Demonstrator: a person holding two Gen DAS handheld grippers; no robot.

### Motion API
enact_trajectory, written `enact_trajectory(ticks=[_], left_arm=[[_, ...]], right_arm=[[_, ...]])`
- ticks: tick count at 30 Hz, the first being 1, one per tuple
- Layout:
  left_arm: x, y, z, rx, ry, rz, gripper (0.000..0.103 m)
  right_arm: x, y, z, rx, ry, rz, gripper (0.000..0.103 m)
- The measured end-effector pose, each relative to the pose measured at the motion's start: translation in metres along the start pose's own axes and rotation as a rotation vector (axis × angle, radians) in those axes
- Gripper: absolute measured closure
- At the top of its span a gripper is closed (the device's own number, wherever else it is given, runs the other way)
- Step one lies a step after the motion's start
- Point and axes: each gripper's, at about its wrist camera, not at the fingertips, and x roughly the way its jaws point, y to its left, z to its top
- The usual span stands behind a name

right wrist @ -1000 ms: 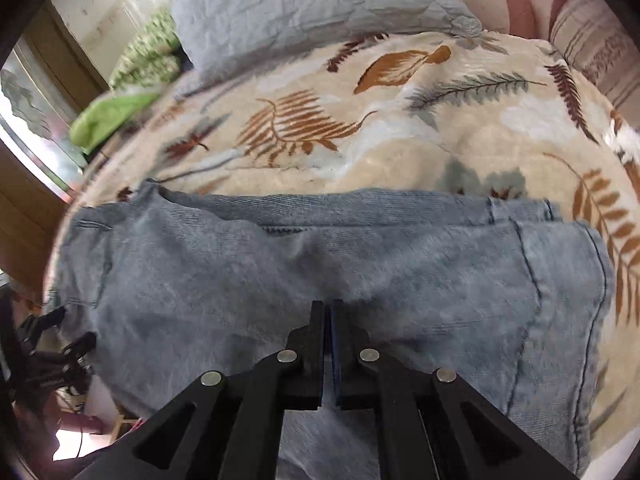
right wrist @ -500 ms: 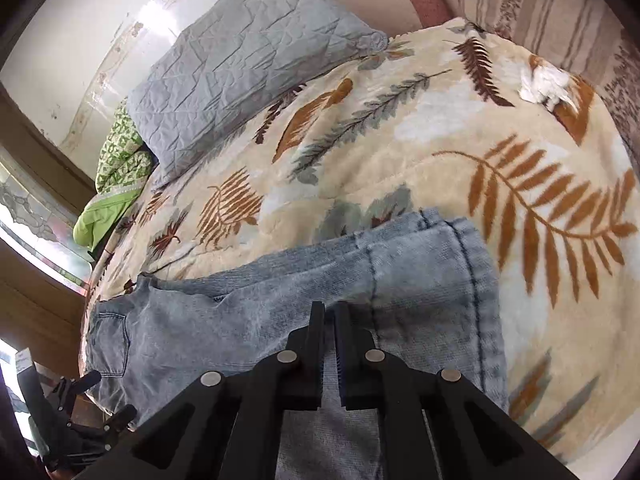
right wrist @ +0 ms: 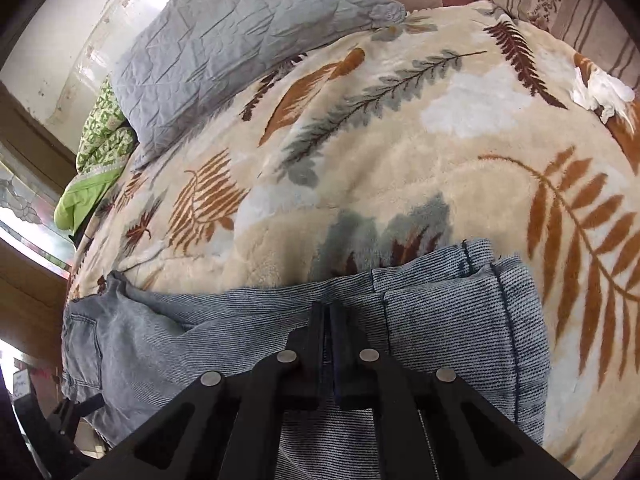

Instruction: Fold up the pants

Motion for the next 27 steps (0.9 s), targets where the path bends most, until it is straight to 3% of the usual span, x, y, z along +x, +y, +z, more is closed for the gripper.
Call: enact_trajectory(ticks=[3, 8, 13, 15, 18, 21, 27], left_arm=[[0.000, -0.004, 0.002, -0.005, -0.004, -0.012, 0.000], [-0.017, -0.015, 0.010, 0.021, -0.078, -0.032, 0.000], [-0.004, -0.030, 0.022, 0.043, -0.037, 0.020, 0.000], [0.006, -0.030, 0.020, 0.041, 0.000, 0.035, 0.000], [0.007, -0.027, 0.016, 0.011, -0.018, 0.014, 0.000], [0.008, -0.021, 0.010, -0.013, -0.038, -0.023, 0.000], [0.007, -0.022, -0.002, -0.018, -0.096, -0.012, 0.000]], right_arm=[[-0.009, 0.001, 0.002, 0.010, -0.013, 0.016, 0.095], [-0.035, 0.018, -0.013, -0.097, -0.069, 0.083, 0.096], [-0.044, 0.042, -0.040, -0.157, -0.034, 0.172, 0.096], [-0.037, 0.055, -0.054, -0.196, 0.020, 0.139, 0.096], [-0.023, 0.072, -0.075, -0.260, 0.092, 0.045, 0.095], [-0.028, 0.083, -0.092, -0.310, 0.049, -0.054, 0.095], [-0.034, 0.092, -0.113, -0.344, 0.015, -0.178, 0.095]])
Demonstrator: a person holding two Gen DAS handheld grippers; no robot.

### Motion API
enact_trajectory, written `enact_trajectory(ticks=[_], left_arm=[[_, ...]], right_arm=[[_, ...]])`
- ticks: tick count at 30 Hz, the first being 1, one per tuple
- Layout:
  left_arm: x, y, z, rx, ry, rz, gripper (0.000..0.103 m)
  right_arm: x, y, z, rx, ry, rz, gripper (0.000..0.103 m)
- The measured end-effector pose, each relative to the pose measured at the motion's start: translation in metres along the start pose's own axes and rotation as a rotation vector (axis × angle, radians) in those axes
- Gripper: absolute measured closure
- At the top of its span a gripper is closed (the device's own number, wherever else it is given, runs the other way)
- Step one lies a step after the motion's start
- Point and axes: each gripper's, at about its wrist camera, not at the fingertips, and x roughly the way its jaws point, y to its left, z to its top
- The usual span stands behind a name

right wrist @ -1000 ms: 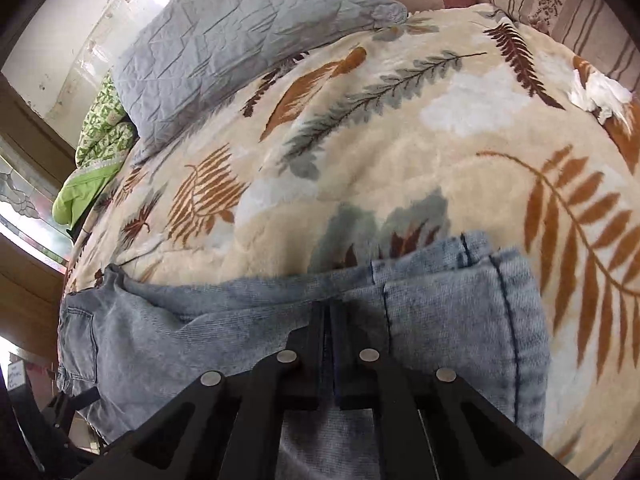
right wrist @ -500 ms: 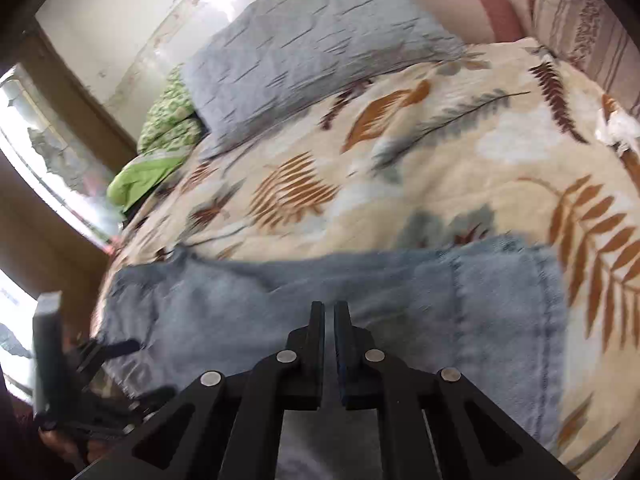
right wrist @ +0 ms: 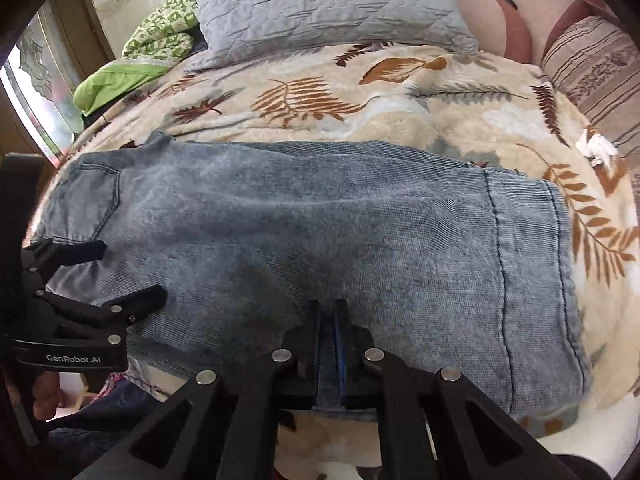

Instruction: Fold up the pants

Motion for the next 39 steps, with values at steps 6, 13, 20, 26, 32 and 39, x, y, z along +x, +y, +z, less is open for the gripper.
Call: enact_trajectory(ticks=[6, 13, 20, 26, 32, 39], left_arm=[[-0.003, 0.000, -0.007, -0.002, -0.045, 0.000, 0.000], [-0.005, 0.003, -0.005, 0.025, -0.053, -0.008, 0.000], [-0.034, 0.024, -0.002, 0.010, -0.179, 0.059, 0.000], [-0.055, 0.050, -0.002, -0.024, -0.249, 0.074, 0.000], [-0.053, 0.069, -0.005, -0.062, -0.244, 0.081, 0.000], [-0.053, 0.109, -0.018, -0.105, -0.264, 0.185, 0.000]], right_arm=[[-0.001, 0.007, -0.010, -0.015, -0.029, -0.052, 0.093], [0.002, -0.009, -0.008, 0.120, -0.035, 0.033, 0.092], [0.006, -0.015, -0.005, 0.180, -0.053, 0.065, 0.091], [0.008, -0.004, -0.003, 0.127, -0.073, -0.004, 0.091], [0.007, 0.002, -0.003, 0.109, -0.082, -0.044, 0.091], [0.008, 0.007, -0.002, 0.106, -0.078, -0.088, 0.091]])
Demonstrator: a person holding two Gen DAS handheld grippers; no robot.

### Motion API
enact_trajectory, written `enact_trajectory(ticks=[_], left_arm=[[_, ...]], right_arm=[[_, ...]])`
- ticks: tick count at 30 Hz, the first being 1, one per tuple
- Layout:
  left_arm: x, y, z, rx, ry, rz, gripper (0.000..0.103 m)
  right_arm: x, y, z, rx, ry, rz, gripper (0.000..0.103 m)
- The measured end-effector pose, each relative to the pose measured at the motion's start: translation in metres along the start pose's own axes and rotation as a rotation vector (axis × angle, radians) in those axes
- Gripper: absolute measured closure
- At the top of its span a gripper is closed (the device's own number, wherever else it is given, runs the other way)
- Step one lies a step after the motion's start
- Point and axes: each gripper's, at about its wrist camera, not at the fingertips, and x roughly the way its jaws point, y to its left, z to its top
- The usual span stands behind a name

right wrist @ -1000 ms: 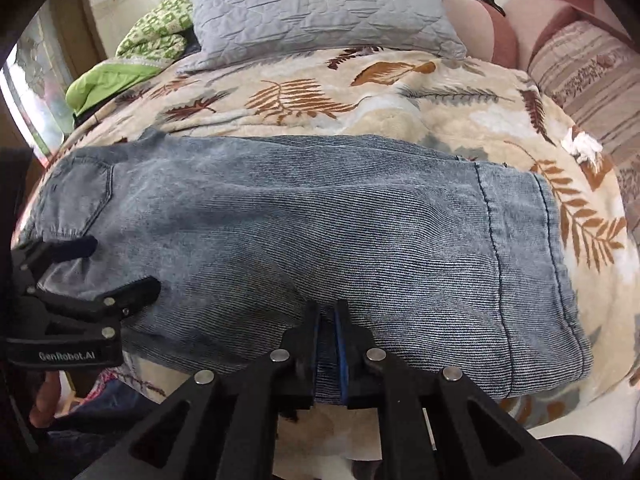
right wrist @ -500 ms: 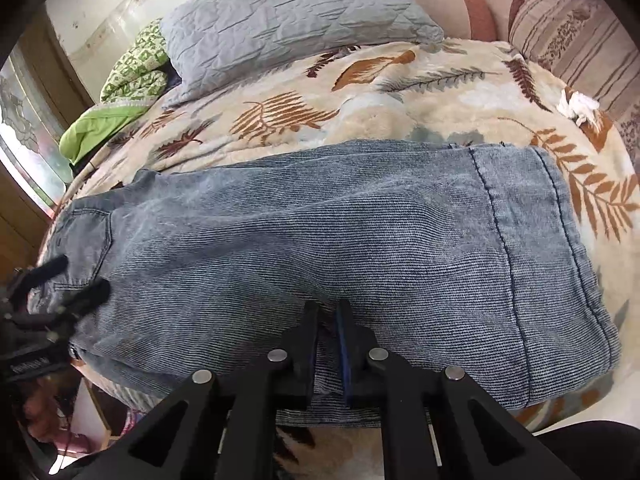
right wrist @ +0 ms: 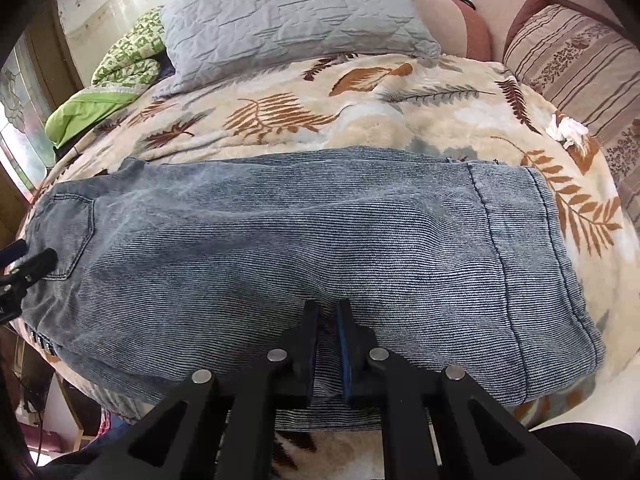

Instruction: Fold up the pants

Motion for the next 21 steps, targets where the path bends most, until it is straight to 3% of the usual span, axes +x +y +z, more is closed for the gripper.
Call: enact_trajectory(ticks=[6, 9, 15, 18, 21], left_arm=[[0.007, 0.060, -0.012, -0.053, 0.005, 0.147, 0.000], [0.011, 0.086, -0.019, -0.089, 0.025, 0.181, 0.000], [0.020, 0.111, -0.025, -0.130, 0.059, 0.149, 0.000], [0.032, 0.112, -0.030, -0.121, 0.108, 0.130, 0.000], [0.032, 0.110, -0.035, -0.100, 0.101, 0.130, 0.000]], right_arm=[[0.000, 0.005, 0.000, -0.016, -0.003, -0.036, 0.091], [0.000, 0.006, -0.001, -0.019, -0.005, -0.042, 0.091], [0.000, 0.009, -0.002, -0.033, -0.012, -0.058, 0.091], [0.000, 0.009, -0.002, -0.041, -0.015, -0.063, 0.091], [-0.001, 0.010, -0.002, -0.047, -0.018, -0.063, 0.091]])
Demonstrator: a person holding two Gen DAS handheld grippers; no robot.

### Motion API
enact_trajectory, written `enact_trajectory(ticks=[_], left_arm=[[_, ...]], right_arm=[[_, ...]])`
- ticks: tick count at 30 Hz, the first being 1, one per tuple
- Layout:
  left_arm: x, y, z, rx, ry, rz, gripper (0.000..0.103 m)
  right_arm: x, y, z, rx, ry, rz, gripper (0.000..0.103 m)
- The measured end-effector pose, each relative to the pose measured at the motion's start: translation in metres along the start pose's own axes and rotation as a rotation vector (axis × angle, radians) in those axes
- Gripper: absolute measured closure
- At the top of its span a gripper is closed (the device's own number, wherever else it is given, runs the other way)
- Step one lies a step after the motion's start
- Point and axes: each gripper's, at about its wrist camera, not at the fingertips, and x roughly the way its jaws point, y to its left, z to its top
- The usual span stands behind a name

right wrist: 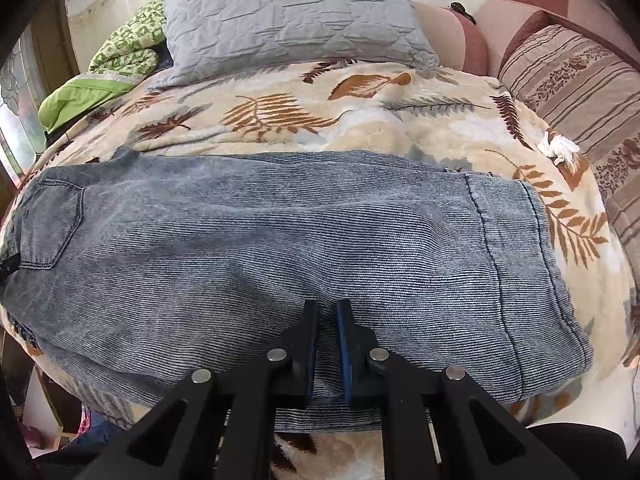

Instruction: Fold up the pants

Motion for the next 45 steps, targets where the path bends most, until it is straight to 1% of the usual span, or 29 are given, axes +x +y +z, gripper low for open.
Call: enact_trajectory(ticks=[4, 10, 15, 18, 21, 26, 28, 30, 33, 35, 37, 41, 45], left_arm=[[-0.004, -0.004, -0.002, 0.033, -0.012, 0.019, 0.000], [-0.005, -0.004, -0.001, 0.025, -0.013, 0.030, 0.000], [-0.011, -0.009, 0.002, 0.045, -0.025, 0.070, 0.000], [-0.017, -0.016, 0.004, 0.068, -0.045, 0.097, 0.000], [-0.030, -0.023, 0.008, 0.064, -0.073, 0.074, 0.000], [-0.052, -0.027, 0.021, 0.016, -0.125, 0.028, 0.000], [-0.059, -0.027, 0.026, -0.004, -0.138, -0.031, 0.000], [-0.066, -0.029, 0.031, -0.015, -0.152, -0.060, 0.000], [-0.072, -0.045, 0.035, 0.021, -0.170, -0.112, 0.000], [-0.069, -0.063, 0.034, 0.072, -0.148, -0.138, 0.000], [-0.060, -0.086, 0.032, 0.131, -0.100, -0.179, 0.000], [-0.044, -0.127, 0.027, 0.206, -0.021, -0.228, 0.000], [-0.021, -0.157, 0.017, 0.248, 0.089, -0.222, 0.000]], right_arm=[[0.000, -0.001, 0.000, -0.002, -0.004, 0.003, 0.091], [-0.001, 0.000, -0.001, -0.010, -0.008, 0.002, 0.091], [-0.001, 0.001, -0.001, -0.016, -0.010, -0.003, 0.091], [-0.001, 0.002, -0.001, -0.022, -0.010, -0.008, 0.091], [-0.002, 0.004, -0.001, -0.030, -0.013, -0.016, 0.091], [-0.002, 0.003, -0.001, -0.029, -0.014, -0.016, 0.091], [-0.002, 0.003, -0.001, -0.032, -0.016, -0.015, 0.091], [-0.002, 0.002, -0.002, -0.033, -0.019, -0.011, 0.091], [-0.002, 0.002, -0.002, -0.038, -0.022, -0.008, 0.091], [-0.002, 0.002, -0.002, -0.038, -0.023, -0.006, 0.091], [-0.002, 0.001, -0.002, -0.035, -0.023, -0.001, 0.091], [-0.002, -0.001, -0.001, -0.028, -0.021, 0.014, 0.091], [-0.003, -0.004, 0.000, -0.027, -0.017, 0.038, 0.091]])
